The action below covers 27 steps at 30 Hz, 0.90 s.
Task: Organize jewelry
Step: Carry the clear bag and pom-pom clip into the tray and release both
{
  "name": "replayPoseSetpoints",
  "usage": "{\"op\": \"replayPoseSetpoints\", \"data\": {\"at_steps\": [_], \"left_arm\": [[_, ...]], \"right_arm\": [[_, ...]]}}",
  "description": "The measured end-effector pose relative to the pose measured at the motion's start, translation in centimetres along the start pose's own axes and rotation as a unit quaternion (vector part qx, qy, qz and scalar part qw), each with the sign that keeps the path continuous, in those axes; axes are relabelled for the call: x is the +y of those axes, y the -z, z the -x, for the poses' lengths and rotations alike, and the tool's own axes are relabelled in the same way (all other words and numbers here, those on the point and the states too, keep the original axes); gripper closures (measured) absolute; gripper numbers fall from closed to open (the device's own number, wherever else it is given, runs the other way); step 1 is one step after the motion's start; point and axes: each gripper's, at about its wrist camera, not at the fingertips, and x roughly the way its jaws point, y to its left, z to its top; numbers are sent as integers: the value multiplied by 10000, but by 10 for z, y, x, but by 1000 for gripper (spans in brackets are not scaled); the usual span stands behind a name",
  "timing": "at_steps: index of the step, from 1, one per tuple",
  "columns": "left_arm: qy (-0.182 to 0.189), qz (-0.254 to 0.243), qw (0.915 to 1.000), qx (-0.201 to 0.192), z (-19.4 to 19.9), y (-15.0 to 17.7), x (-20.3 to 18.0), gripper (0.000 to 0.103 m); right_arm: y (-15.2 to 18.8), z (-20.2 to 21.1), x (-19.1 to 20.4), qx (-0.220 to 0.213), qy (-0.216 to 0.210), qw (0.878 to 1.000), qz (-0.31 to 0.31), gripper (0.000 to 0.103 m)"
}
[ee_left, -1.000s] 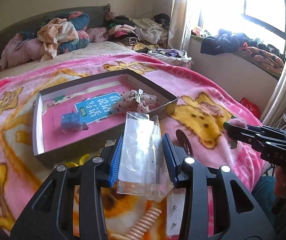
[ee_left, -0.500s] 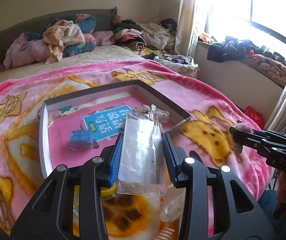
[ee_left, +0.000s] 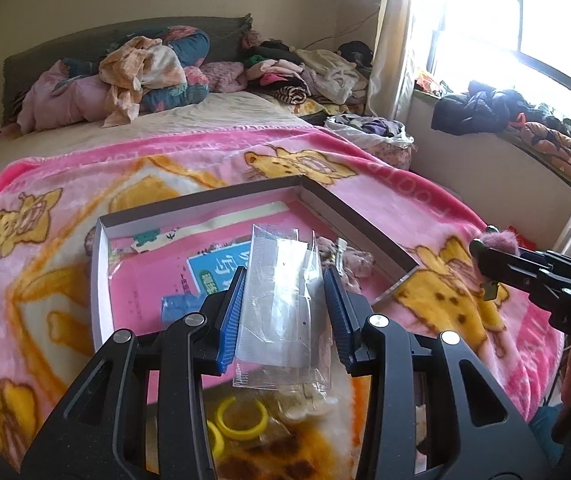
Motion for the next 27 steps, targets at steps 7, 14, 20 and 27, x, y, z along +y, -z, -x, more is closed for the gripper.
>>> {"op": "replayPoseSetpoints", "data": {"at_steps": [7, 14, 20, 27], "left_arm": [[-22, 2, 10000, 62, -17, -7, 3, 73], [-10, -23, 9998, 180, -34, -7, 7, 73], [-35, 2, 9988, 491, -56, -1, 11, 73], [-7, -74, 9978, 666, -73, 3, 10, 73]], "right_arm": [[-16, -17, -3, -8, 44, 10000, 76, 72], [-23, -36, -8, 86, 59, 9999, 49, 72], [-24, -47, -9, 127, 97, 9998, 93, 72], [-26, -68, -15, 245, 120, 9995, 133, 72]]}}
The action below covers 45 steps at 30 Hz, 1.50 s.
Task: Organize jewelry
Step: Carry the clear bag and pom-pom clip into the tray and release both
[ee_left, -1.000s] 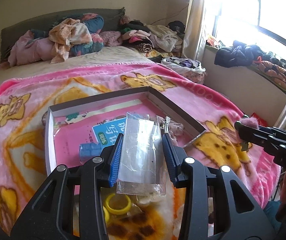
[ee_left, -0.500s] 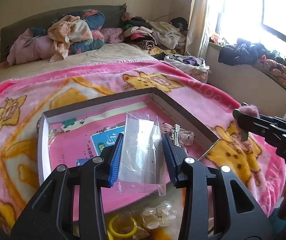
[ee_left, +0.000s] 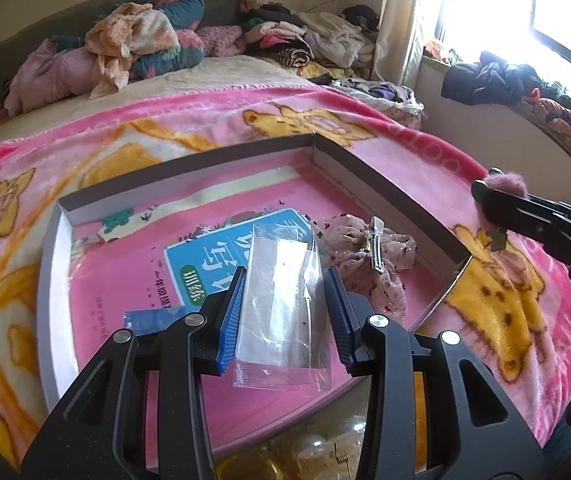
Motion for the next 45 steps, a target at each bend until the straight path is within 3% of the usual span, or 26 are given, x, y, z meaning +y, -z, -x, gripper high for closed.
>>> {"op": "replayPoseSetpoints", "data": {"at_steps": [18, 24, 29, 34, 41, 43, 45], "left_arm": [[-66, 59, 9998, 192, -18, 6, 5, 72], [-83, 103, 9998, 164, -14, 7, 5, 72], [-92, 144, 9998, 49, -7, 7, 5, 64], [-111, 185, 9997, -85, 5, 9, 6, 47], [-110, 310, 9989, -328, 25, 11, 7, 35], [-141, 340, 9985, -410, 31, 11, 8, 22], [-146, 341, 9982, -464, 36, 12, 8, 20]], "right_arm": [[20, -39, 2, 421, -110, 9990, 56, 69], [21, -32, 1, 314, -134, 9994, 40, 56], [22, -19, -2, 101, -72, 9999, 20, 49], [25, -6, -1, -46, -11, 10000, 80, 39], [28, 12, 3, -167, 40, 9998, 104, 27], [29, 18, 5, -213, 59, 9997, 78, 24], [29, 23, 6, -249, 67, 9996, 61, 22]]}}
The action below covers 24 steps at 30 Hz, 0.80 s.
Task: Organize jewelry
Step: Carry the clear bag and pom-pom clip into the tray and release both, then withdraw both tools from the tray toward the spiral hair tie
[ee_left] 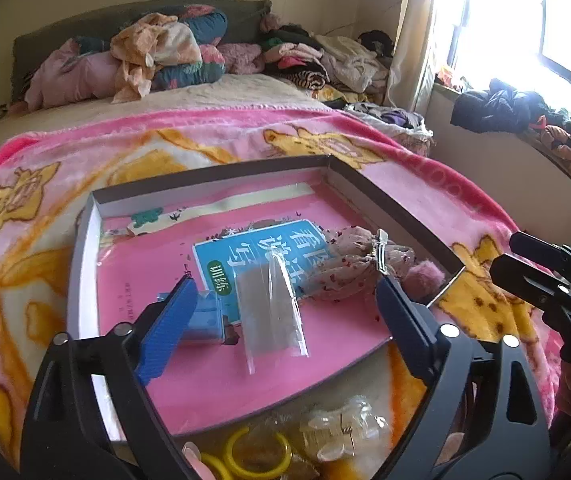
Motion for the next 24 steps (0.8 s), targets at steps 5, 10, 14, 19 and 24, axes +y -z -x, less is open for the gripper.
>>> {"op": "replayPoseSetpoints", "data": {"at_steps": [5, 10, 14, 19, 24], "left_arm": [[-35, -21, 9999, -154, 15, 2, -1, 14], [-67, -21, 9995, -310, 31, 6, -4, 13], [-109, -6, 9990, -427, 43, 9, -3, 13], [-192, 22, 9982, -573, 59, 12, -2, 13], [-230, -20, 9974, -678, 76, 20, -2, 13]], "right_arm": [[2, 16, 5, -98, 32, 9999, 16, 20], [5, 32, 12, -176, 15, 9998, 56, 19], [8, 43, 18, -210, -1, 9997, 110, 19], [14, 57, 23, -265, -39, 9995, 162, 19], [20, 70, 27, -296, -84, 9994, 182, 19]]}}
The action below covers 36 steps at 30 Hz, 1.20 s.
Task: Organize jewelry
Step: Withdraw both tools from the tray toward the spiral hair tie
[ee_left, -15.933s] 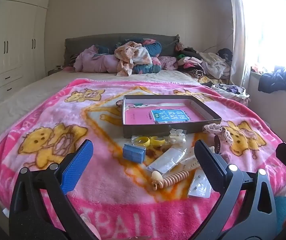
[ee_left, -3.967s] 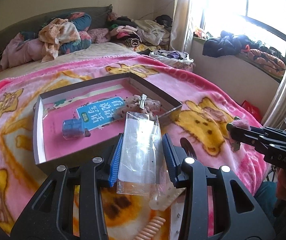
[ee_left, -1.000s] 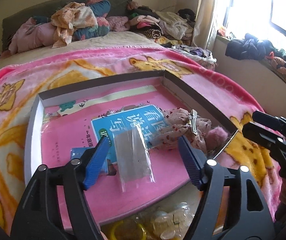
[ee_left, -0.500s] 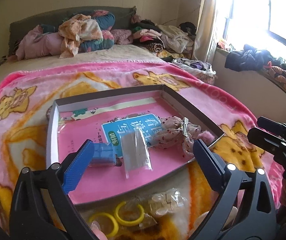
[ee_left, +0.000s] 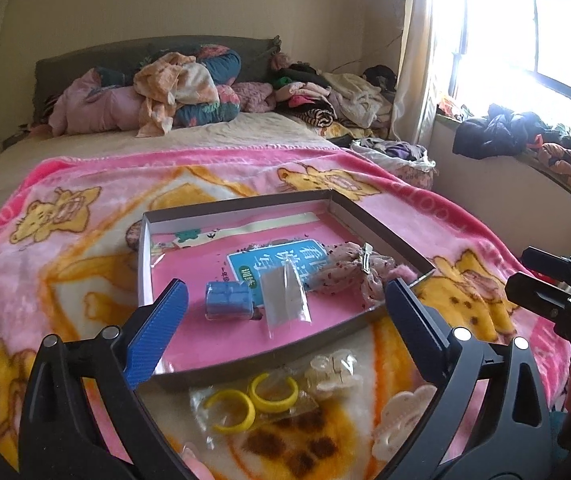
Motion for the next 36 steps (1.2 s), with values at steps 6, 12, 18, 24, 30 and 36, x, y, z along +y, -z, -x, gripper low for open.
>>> {"op": "replayPoseSetpoints", "data": {"at_steps": [6, 12, 18, 24, 30, 36], "left_arm": [[-50, 0, 10000, -31, 17, 11, 4, 13], [-97, -50, 9999, -60, 33, 24, 7, 13], [-57, -63, 10000, 32, 40, 39, 7, 13], [31, -153, 9996, 220, 44, 58, 5, 13], [170, -334, 9986, 367, 47, 75, -2, 13], [235, -636, 9965, 492, 48, 89, -12, 13]], "right_arm": [[11, 14, 7, 25, -14, 9999, 109, 19], [23, 22, 14, 95, -45, 9998, 139, 19], [32, 26, 19, 170, -101, 9997, 144, 19], [45, 26, 24, 283, -146, 9994, 114, 19], [57, 21, 23, 442, -146, 9989, 30, 19], [67, 22, 24, 519, -137, 9986, -5, 19]]}}
